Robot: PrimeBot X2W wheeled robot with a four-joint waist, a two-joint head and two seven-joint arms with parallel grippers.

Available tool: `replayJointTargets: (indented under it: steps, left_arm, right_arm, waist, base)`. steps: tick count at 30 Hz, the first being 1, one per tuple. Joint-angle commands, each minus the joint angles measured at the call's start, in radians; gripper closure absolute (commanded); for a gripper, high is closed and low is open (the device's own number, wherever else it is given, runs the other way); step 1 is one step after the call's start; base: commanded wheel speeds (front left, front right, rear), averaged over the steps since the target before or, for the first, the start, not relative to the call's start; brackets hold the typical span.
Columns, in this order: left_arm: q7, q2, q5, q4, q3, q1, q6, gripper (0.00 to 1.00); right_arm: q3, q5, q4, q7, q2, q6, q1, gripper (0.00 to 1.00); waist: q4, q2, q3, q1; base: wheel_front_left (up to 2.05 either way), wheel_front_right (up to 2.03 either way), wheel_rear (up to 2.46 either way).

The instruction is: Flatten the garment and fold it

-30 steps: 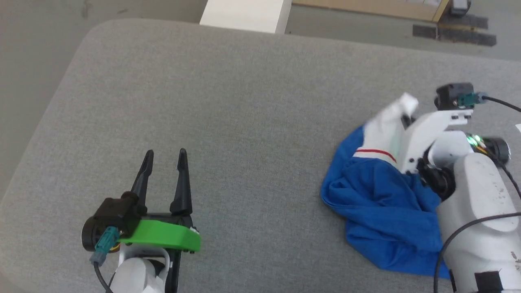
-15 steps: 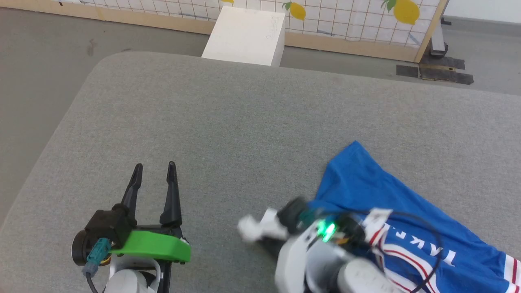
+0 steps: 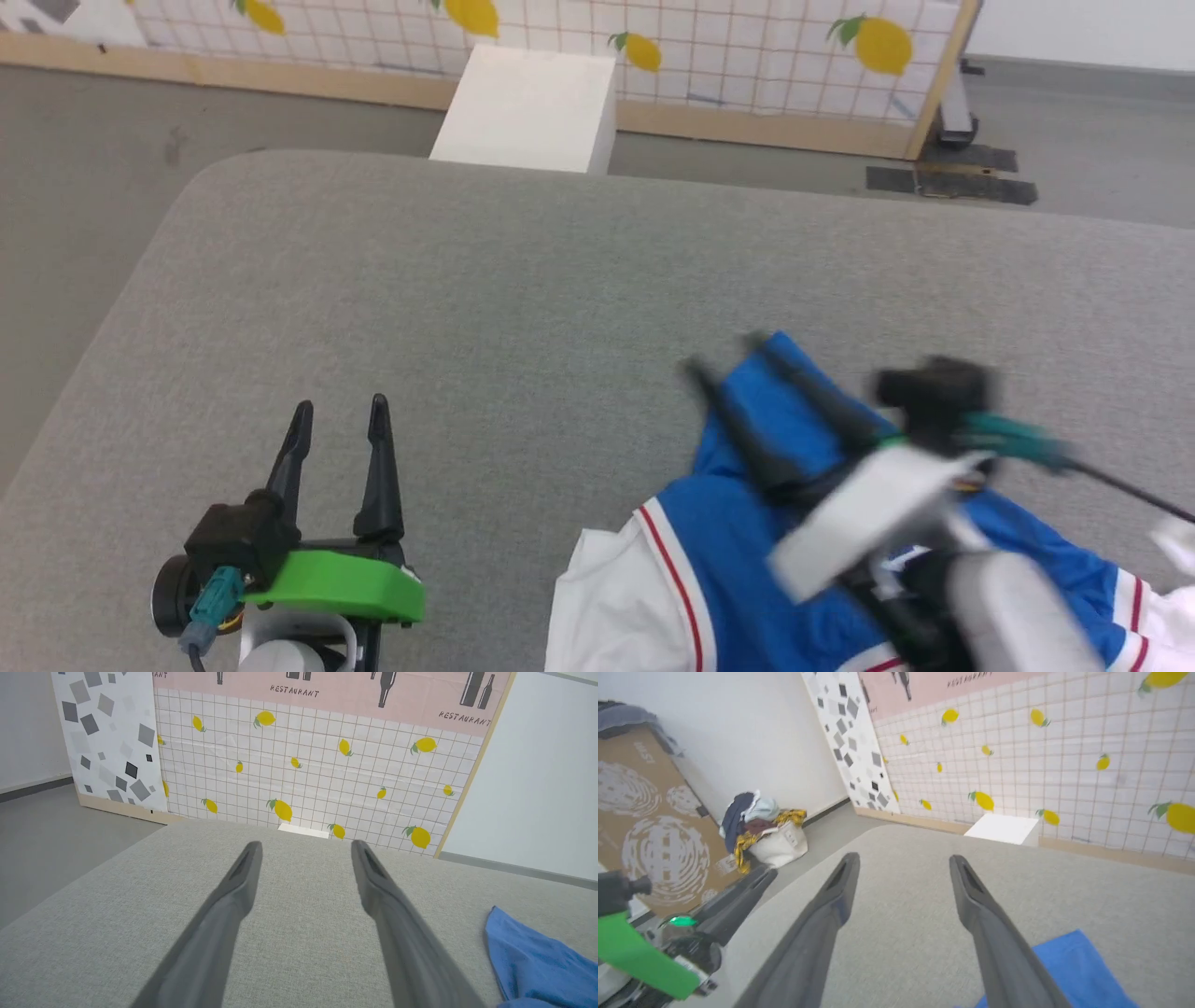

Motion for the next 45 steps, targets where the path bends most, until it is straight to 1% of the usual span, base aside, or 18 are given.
replayJointTargets:
  steps: [1, 5, 8, 11, 16, 21, 23, 26, 28, 29, 30, 31, 35, 38, 40, 42, 45]
  left_arm:
    - [-0.004, -0.003, 0.010, 0.002, 0.001, 0.016, -0.009, 0.00]
    - [-0.004, -0.002, 0.025, 0.021, -0.012, 0.027, -0.026, 0.00]
    - [-0.003, 0.009, 0.034, 0.059, -0.048, 0.037, -0.047, 0.00]
    - [0.043, 0.032, 0.037, 0.114, -0.127, 0.034, -0.071, 0.00]
    - [0.185, 0.072, 0.019, 0.177, -0.274, -0.002, -0.084, 0.00]
    - [0.376, 0.108, -0.049, 0.244, -0.401, -0.069, -0.086, 0.00]
    - [0.452, 0.122, -0.071, 0.273, -0.422, -0.095, -0.086, 0.00]
    - [0.575, 0.137, -0.079, 0.324, -0.420, -0.129, -0.072, 0.00]
    - [0.637, 0.143, -0.087, 0.344, -0.422, -0.147, -0.069, 0.00]
    - [0.652, 0.148, -0.091, 0.346, -0.424, -0.155, -0.070, 0.64]
    - [0.654, 0.156, -0.094, 0.342, -0.428, -0.168, -0.073, 1.00]
    - [0.654, 0.163, -0.100, 0.339, -0.428, -0.178, -0.075, 1.00]
    - [0.629, 0.224, -0.103, 0.325, -0.413, -0.239, -0.080, 1.00]
    - [0.601, 0.275, -0.102, 0.329, -0.376, -0.305, -0.079, 1.00]
    - [0.578, 0.301, -0.101, 0.343, -0.346, -0.352, -0.071, 1.00]
    - [0.559, 0.315, -0.105, 0.369, -0.318, -0.395, -0.057, 1.00]
    - [0.533, 0.316, -0.121, 0.417, -0.288, -0.437, -0.042, 1.00]
  right_arm:
    - [-0.055, -0.030, -0.016, -0.032, -0.001, -0.001, 0.032, 0.00]
    - [-0.242, -0.164, -0.018, -0.115, -0.001, -0.001, 0.090, 0.00]
    - [-0.336, -0.208, 0.021, -0.144, -0.001, -0.001, 0.144, 0.00]
    - [-0.401, -0.218, 0.058, -0.156, -0.001, -0.001, 0.188, 0.00]
    - [-0.450, -0.203, 0.070, -0.168, -0.001, -0.001, 0.223, 0.00]
    - [-0.457, -0.190, 0.065, -0.173, -0.001, -0.001, 0.219, 0.00]
    - [-0.454, -0.187, 0.064, -0.175, -0.001, -0.001, 0.214, 0.00]
    - [-0.445, -0.183, 0.067, -0.176, -0.001, -0.001, 0.210, 0.00]
    - [-0.437, -0.177, 0.072, -0.177, -0.001, -0.001, 0.209, 0.00]
    - [-0.433, -0.177, 0.073, -0.177, -0.001, -0.001, 0.208, 0.00]
    - [-0.431, -0.174, 0.076, -0.177, -0.001, -0.001, 0.207, 0.00]
    - [-0.429, -0.171, 0.078, -0.178, -0.001, -0.001, 0.205, 0.00]
    - [-0.429, -0.168, 0.083, -0.183, -0.001, -0.001, 0.196, 0.00]
    - [-0.434, -0.167, 0.083, -0.188, -0.001, -0.001, 0.187, 0.00]
    - [-0.436, -0.165, 0.083, -0.192, -0.001, -0.001, 0.179, 0.00]
    - [-0.437, -0.166, 0.085, -0.195, -0.001, -0.001, 0.172, 0.00]
    - [-0.434, -0.164, 0.091, -0.198, -0.001, -0.001, 0.164, 0.00]
  waist:
    - [-0.020, 0.0000, -0.012, 0.0000]
    - [-0.042, 0.0000, -0.014, 0.0000]
    - [-0.051, 0.0000, -0.017, 0.0000]
    - [-0.060, 0.0000, -0.021, 0.0000]
    - [-0.082, 0.0000, -0.018, 0.0000]
    - [-0.114, 0.0000, -0.006, 0.0000]
    - [-0.127, 0.0000, 0.000, 0.0000]
    - [-0.149, 0.0000, 0.013, 0.0000]
    - [-0.164, 0.0000, 0.021, 0.0000]
    - [-0.172, 0.0000, 0.026, 0.0000]
    - [-0.181, 0.0000, 0.031, 0.0000]
    - [-0.188, 0.0000, 0.036, 0.0000]
    - [-0.214, 0.0000, 0.055, 0.0000]
    - [-0.227, 0.0000, 0.074, 0.0000]
    - [-0.233, 0.0000, 0.087, 0.0000]
    - [-0.236, 0.0000, 0.101, 0.0000]
    - [-0.238, 0.0000, 0.112, 0.0000]
  base:
    - [0.00, 0.00, 0.00]
    - [0.00, 0.00, 0.00]
    - [0.00, 0.00, 0.00]
    - [0.00, 0.00, 0.00]
    - [0.00, 0.00, 0.00]
    - [0.00, 0.00, 0.00]
    - [0.00, 0.00, 0.00]
    - [0.00, 0.00, 0.00]
    - [0.00, 0.00, 0.00]
    - [0.00, 0.00, 0.00]
    - [0.00, 0.00, 0.00]
    - [0.00, 0.00, 0.00]
    - [0.00, 0.00, 0.00]
    - [0.00, 0.00, 0.00]
    - [0.00, 0.00, 0.00]
    - [0.00, 0.00, 0.00]
    - [0.00, 0.00, 0.00]
